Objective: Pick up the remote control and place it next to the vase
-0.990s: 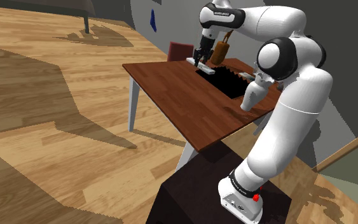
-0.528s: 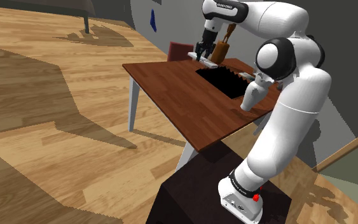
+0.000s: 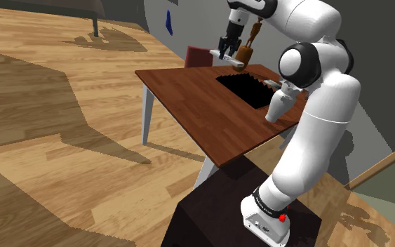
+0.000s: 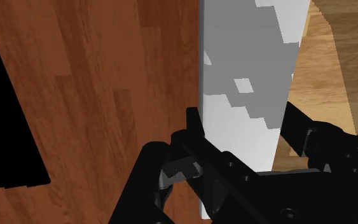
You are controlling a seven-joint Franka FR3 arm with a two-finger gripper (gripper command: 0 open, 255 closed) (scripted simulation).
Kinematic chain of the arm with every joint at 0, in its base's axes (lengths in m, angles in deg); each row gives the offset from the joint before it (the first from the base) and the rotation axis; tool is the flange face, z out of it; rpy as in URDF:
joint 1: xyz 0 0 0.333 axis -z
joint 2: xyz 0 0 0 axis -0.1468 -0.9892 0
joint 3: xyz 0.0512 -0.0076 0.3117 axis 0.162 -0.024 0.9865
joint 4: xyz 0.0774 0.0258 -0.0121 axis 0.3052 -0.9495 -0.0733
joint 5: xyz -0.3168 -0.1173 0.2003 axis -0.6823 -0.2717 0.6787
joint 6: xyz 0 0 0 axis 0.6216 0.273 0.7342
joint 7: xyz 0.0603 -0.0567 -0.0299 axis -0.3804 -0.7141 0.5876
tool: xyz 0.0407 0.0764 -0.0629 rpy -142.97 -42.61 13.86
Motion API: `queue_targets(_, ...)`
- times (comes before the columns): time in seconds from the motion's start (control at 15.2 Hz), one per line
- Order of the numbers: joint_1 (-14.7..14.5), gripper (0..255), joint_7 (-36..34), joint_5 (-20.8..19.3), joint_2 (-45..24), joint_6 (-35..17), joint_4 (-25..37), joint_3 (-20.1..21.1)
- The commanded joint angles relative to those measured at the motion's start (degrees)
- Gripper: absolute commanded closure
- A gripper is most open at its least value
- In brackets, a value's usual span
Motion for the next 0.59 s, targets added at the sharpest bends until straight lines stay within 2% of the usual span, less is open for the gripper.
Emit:
queue_targets(0.0,0.1,255,0.0,0.1,-0.3,1.3,1.6,0.0)
queue_targets(0.53,5.3,255,9.2,-0.9,4.9,-1.0,-5.9,-3.5)
